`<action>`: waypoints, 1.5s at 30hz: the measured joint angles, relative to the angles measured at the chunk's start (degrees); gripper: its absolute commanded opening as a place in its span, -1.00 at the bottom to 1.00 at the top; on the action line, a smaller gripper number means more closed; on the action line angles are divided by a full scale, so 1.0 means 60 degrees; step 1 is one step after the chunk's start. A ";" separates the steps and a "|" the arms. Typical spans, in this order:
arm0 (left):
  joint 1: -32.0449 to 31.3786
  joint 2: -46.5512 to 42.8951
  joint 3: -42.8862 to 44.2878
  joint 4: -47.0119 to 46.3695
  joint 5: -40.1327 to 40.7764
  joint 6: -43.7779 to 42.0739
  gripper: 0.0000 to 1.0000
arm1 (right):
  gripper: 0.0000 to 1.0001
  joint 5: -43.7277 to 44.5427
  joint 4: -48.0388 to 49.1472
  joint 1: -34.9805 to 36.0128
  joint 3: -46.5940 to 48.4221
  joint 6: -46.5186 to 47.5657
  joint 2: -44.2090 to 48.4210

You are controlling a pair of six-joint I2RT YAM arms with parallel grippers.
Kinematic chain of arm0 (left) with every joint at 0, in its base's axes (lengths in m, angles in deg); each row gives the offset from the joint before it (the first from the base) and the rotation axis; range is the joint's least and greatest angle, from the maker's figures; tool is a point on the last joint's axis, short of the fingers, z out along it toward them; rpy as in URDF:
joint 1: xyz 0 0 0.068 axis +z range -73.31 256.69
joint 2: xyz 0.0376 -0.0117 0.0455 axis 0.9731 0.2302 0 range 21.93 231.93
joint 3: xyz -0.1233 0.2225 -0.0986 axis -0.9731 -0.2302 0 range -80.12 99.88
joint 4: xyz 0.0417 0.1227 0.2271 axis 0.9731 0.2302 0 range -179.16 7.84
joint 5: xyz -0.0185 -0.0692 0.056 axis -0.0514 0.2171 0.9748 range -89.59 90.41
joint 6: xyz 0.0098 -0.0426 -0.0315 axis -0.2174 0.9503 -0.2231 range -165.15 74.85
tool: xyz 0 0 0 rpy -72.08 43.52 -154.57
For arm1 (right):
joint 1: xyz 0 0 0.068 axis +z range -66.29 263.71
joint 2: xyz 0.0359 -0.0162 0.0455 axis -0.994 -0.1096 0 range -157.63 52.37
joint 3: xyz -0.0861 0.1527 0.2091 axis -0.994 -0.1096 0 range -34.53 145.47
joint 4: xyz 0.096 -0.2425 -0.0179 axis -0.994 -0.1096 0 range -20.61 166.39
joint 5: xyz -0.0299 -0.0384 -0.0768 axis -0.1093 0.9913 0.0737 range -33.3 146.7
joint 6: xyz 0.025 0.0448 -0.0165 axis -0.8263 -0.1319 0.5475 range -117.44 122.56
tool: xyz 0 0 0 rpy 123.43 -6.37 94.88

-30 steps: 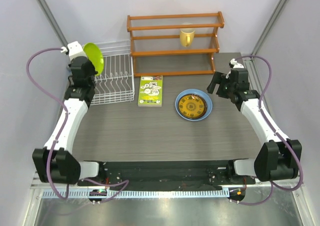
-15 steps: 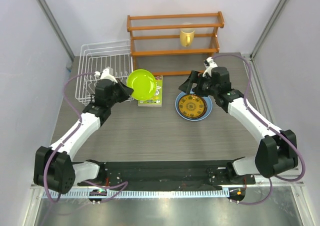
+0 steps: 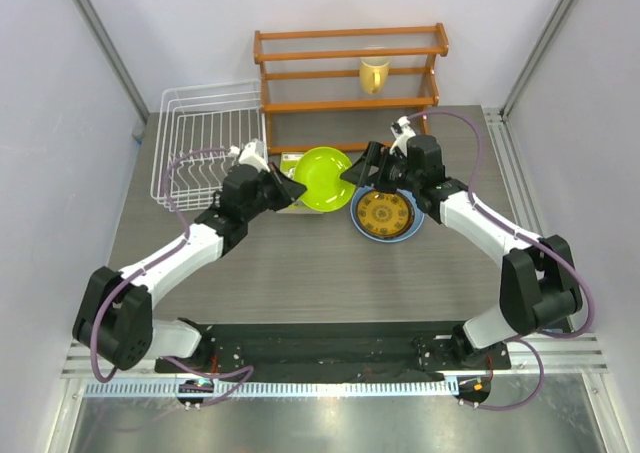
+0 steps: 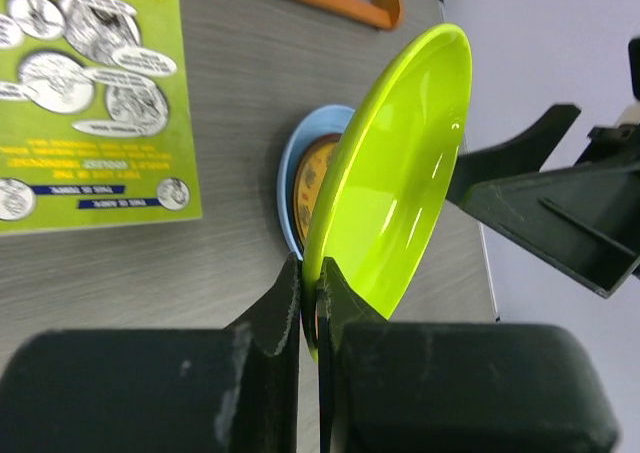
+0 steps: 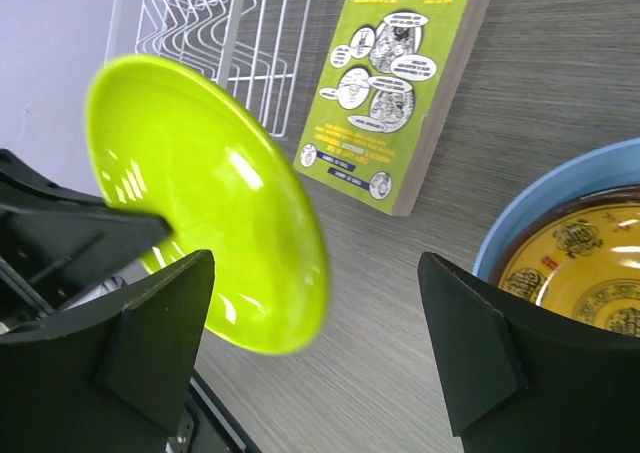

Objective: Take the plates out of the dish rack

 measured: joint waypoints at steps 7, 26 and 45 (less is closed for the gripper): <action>-0.0532 0.0393 0.0000 -0.0226 0.0062 0.0186 -1.00 | -0.79 -0.0226 0.0393 -0.0011 -0.0080 -0.0109 -0.0200; -0.0612 -0.0495 0.0109 0.1198 0.2750 -0.0994 0.56 | -0.96 0.1475 -0.1931 -0.1610 -0.0637 0.0984 0.1617; -0.0612 -0.1982 0.0109 0.3450 0.7752 -0.3639 0.99 | -0.83 0.2419 -0.3082 -0.2364 -0.1107 0.1851 0.0102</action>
